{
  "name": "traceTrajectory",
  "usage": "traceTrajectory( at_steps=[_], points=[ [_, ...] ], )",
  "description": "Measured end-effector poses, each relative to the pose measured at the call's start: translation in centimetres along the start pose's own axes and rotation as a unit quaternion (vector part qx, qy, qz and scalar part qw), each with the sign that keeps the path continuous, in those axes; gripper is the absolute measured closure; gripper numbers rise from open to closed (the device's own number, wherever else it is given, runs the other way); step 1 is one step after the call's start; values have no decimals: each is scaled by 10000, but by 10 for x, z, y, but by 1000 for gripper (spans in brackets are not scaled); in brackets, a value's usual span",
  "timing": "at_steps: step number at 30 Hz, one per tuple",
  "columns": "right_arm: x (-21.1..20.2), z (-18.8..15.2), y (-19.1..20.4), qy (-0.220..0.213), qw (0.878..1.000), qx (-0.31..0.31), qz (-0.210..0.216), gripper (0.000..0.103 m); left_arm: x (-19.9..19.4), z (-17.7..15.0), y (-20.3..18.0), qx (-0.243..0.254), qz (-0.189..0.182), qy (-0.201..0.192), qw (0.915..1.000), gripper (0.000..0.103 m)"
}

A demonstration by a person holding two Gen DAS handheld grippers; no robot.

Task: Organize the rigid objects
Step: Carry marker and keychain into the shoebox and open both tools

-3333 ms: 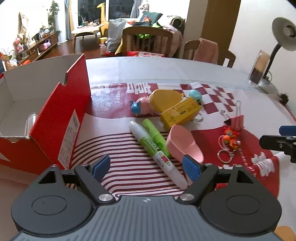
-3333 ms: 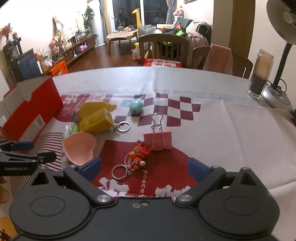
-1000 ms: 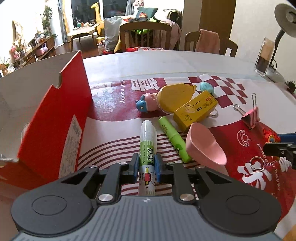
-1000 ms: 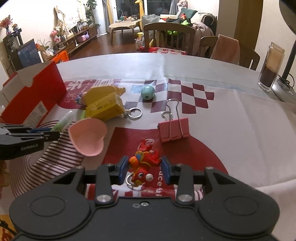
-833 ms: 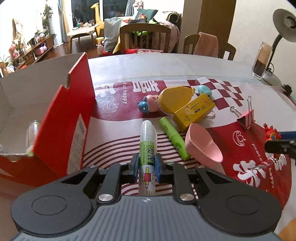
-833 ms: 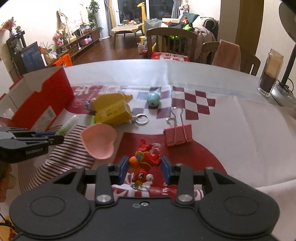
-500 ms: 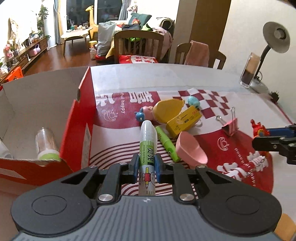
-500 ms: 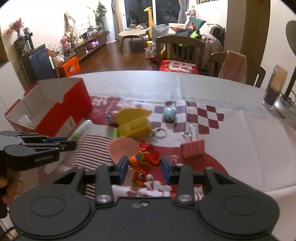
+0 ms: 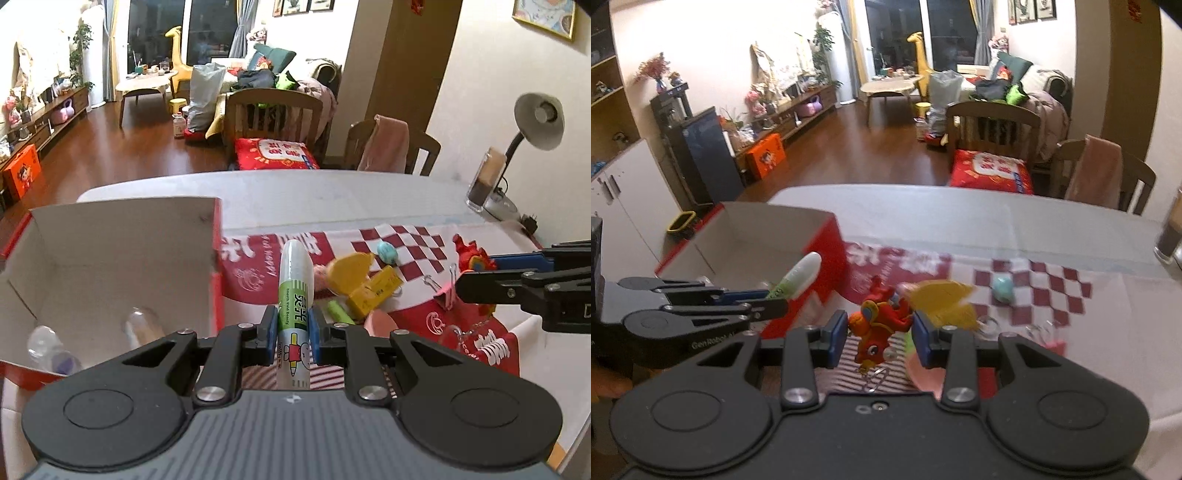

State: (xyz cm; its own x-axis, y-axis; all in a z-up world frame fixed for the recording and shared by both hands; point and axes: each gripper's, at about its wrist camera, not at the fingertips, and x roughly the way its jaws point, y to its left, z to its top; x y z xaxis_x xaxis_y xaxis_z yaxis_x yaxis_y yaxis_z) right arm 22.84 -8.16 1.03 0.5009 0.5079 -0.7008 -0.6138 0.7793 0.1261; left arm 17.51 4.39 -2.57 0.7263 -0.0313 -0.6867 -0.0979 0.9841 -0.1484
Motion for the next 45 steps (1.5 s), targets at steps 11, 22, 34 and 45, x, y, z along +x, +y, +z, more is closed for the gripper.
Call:
traceTrajectory(
  at_steps=[11,22,34,45],
  points=[
    [36,38,72,-86,9991,-383,185,66,-30,19,78,-56,278,-224,9993,86],
    [90,56,129,62,9973,-710,160,66,-27,36,165,-55,717,-340,9968,86],
    [164,44,177,632,9918,-1084,229,66,27,37,223,108,1097,130,9938,86],
    [218,30,202,1250,9847,-1179,302,67,75,39,242,-20,952,765,9925,86]
  ],
)
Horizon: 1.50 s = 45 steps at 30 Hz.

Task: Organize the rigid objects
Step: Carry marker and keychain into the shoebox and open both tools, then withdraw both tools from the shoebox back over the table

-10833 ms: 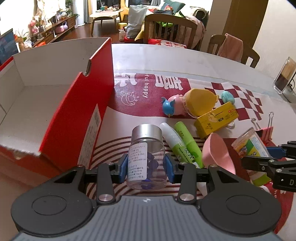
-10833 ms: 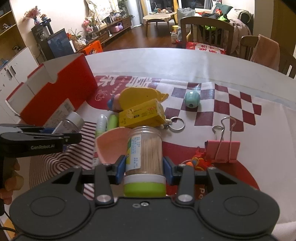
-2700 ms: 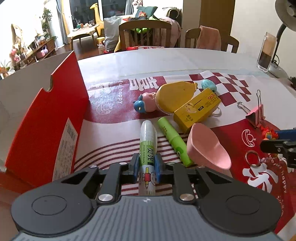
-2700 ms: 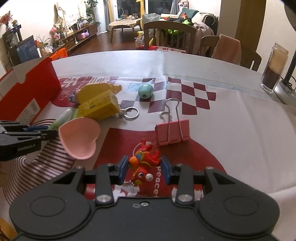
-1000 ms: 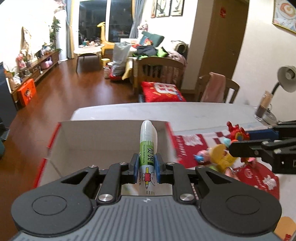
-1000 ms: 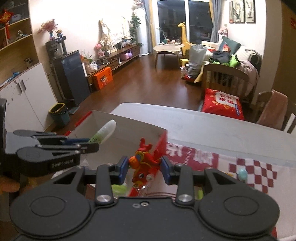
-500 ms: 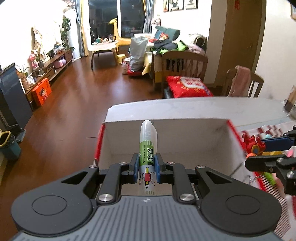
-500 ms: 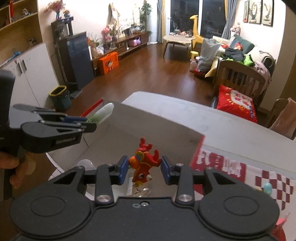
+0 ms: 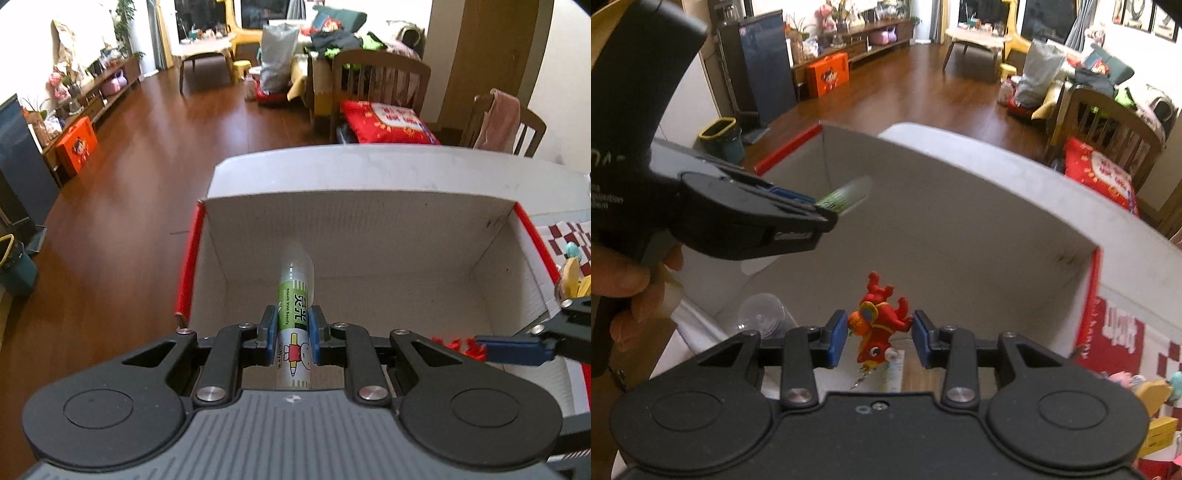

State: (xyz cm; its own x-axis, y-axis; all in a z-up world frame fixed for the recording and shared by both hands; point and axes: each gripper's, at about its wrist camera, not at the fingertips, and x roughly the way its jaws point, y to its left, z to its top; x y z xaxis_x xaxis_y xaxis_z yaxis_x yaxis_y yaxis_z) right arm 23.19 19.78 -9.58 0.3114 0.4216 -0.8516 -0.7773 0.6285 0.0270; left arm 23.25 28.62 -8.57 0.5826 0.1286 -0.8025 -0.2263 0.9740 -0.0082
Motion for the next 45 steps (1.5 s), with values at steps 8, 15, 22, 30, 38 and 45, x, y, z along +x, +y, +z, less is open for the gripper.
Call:
traceTrajectory(
  at_steps=[8,15,22,30,38,45],
  points=[
    [16,-1,5,251,9997,15,-1,67,20,-1,-4,61,-120,482,9987,86],
    [20,-2,4,383,9992,126,-33,66,33,-1,-1,25,-184,772,9968,86],
    [22,1,2,400,9989,257,52,63,35,-1,-3,93,-214,930,9954,86],
    [8,-3,0,260,9989,369,131,50,27,-1,-4,110,-229,848,9961,86],
    [-15,-7,1,64,9985,487,247,42,3,-1,-5,56,-286,677,9973,85],
    [-40,-11,1,-180,9980,533,304,32,-26,-3,-7,68,-304,397,9987,85]
  ],
)
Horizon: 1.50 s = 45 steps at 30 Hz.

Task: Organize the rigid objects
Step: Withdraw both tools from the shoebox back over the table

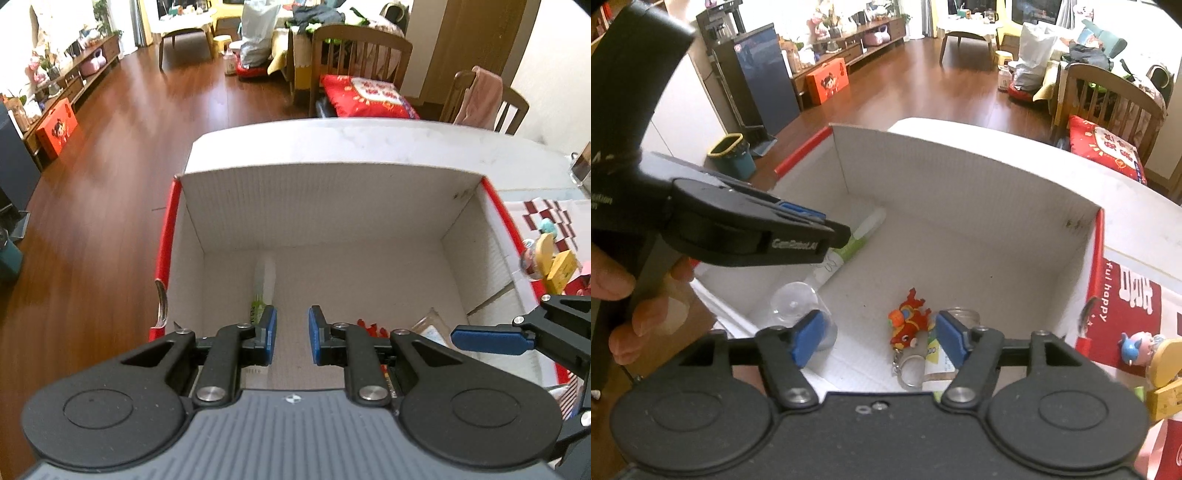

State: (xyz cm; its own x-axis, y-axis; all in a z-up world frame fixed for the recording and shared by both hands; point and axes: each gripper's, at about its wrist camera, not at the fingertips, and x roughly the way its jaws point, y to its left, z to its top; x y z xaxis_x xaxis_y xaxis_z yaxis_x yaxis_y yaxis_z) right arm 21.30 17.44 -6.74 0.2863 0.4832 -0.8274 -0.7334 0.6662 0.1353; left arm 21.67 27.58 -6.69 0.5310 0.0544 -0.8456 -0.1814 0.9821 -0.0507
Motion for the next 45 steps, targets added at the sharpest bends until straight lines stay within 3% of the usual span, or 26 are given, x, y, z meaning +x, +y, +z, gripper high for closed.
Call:
traceTrajectory(
  at_steps=[13,15,18,20,34,36,39,45],
  points=[
    [-56,-19,-9,-548,9985,-77,-13,21,-48,-8,-16,-38,-77,-584,9983,85],
    [-68,-24,-10,-651,9978,-117,-12,19,-55,-10,-21,-31,-136,-665,9977,79],
    [-85,-32,-17,-785,9969,-97,-32,18,-63,-12,-32,57,-112,-825,9965,60],
    [-93,-37,-23,-845,9964,-42,-37,17,-71,-15,-41,115,-96,-972,9952,41],
    [-153,-90,-102,-1311,9895,572,-203,1,-101,-35,-123,334,-506,-1479,9871,31],
    [-159,-100,-118,-1355,9879,722,-229,1,-103,-40,-137,323,-489,-1606,9853,30],
    [-166,-113,-140,-1387,9860,873,-316,0,-104,-47,-158,343,-523,-1775,9821,21],
    [-175,-142,-182,-1361,9833,996,-686,0,-99,-55,-203,471,-716,-1801,9799,21]
  ],
)
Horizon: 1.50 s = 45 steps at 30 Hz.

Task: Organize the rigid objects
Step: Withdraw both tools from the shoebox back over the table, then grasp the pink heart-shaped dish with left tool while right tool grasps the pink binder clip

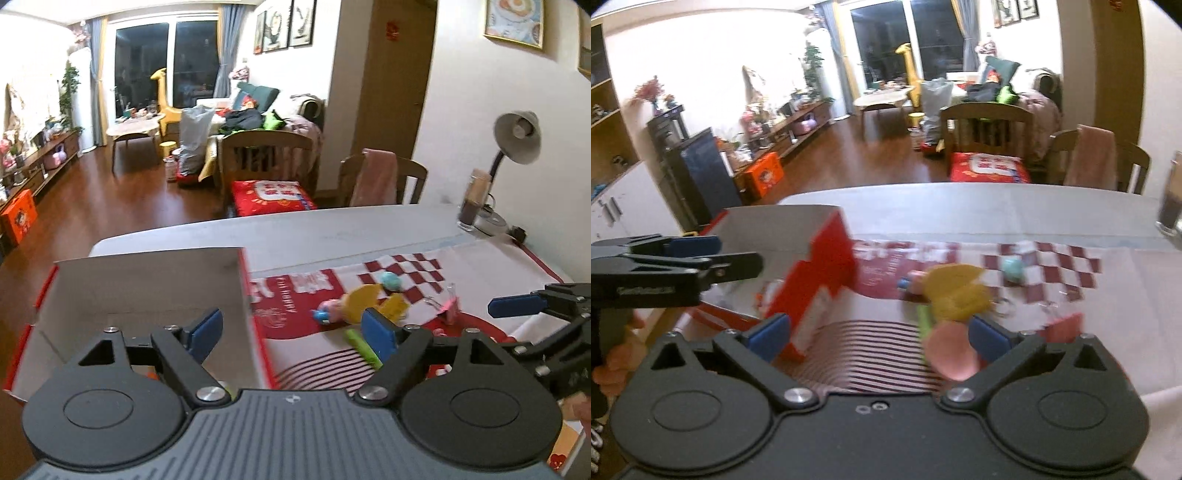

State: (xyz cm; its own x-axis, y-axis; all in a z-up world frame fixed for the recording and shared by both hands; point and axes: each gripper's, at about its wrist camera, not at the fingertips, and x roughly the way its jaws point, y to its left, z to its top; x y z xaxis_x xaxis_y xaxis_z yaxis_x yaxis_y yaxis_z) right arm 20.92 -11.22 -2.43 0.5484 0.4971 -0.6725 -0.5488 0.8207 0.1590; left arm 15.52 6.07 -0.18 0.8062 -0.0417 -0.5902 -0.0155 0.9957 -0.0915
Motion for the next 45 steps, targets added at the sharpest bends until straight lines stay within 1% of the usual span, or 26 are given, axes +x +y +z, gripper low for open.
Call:
traceTrajectory(
  at_steps=[3,4,8,11,16,19,24,30,33,37,45],
  points=[
    [-3,-11,-25,56,9999,17,-142,0,7,-5,-23,70,-85,-14,9999,20],
    [-4,-14,-34,80,9998,17,-194,0,11,-7,-30,88,-127,2,9999,18],
    [-4,-21,-64,193,9992,1,-353,0,26,-17,-55,39,-322,60,9995,17],
    [-4,-25,-86,255,9986,6,-466,0,40,-23,-73,2,-394,128,9991,17],
    [6,-30,-117,429,9976,39,-541,0,67,-34,-100,-43,-501,427,9978,17],
    [12,-34,-130,530,9971,23,-545,1,84,-41,-116,40,-413,552,9976,17],
    [22,-35,-149,618,9968,24,-505,1,112,-53,-142,342,-207,718,9966,17],
    [37,-34,-160,712,9963,-107,-467,1,140,-70,-157,581,384,924,9933,17],
    [50,-33,-166,787,9955,-157,-496,2,148,-77,-164,842,607,918,9903,17],
    [70,-32,-172,871,9945,-220,-547,5,160,-80,-174,1143,778,891,9864,17],
    [102,-30,-175,978,9920,-483,-629,8,180,-81,-177,1242,1093,912,9820,17]
  ],
)
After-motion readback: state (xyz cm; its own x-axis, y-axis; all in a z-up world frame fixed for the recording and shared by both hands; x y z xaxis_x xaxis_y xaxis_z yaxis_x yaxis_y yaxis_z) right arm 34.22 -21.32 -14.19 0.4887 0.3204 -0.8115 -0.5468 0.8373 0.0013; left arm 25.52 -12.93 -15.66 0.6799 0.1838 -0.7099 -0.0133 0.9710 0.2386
